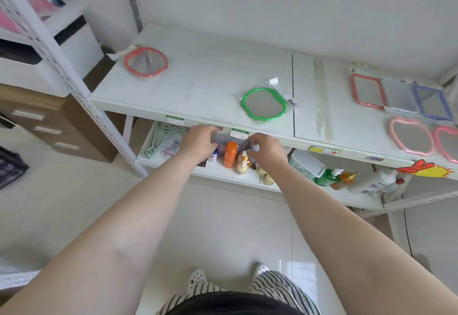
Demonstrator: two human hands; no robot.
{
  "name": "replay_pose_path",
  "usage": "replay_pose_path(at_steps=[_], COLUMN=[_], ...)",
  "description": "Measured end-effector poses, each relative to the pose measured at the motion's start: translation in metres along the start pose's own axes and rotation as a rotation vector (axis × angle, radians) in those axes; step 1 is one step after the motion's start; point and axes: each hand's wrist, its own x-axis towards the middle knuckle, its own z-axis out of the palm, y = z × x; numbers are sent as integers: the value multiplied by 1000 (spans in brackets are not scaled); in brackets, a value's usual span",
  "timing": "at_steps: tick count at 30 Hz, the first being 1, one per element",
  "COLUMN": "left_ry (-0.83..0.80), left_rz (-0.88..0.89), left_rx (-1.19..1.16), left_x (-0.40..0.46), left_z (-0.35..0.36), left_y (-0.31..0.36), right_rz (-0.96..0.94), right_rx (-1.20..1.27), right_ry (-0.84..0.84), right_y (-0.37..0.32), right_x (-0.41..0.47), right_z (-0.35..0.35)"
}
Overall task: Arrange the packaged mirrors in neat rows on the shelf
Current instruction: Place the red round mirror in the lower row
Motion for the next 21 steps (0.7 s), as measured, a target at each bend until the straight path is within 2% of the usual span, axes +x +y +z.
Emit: replay_pose_path(at_steps=[8,15,21], left_ry=[-12,17,112], left_rz=[-103,-174,-295], left_rx=[-104,-52,-89], left_x=[34,81,117], left_z=[-22,-59,-99], left_y=[-61,-109,-168], right_rz=[-70,-160,-246], right_rx=[-18,-38,-66], right_ry=[-58,-101,-134], right_y=[-66,-129,-197], right_x=[53,135,183], right_z=[29,47,65])
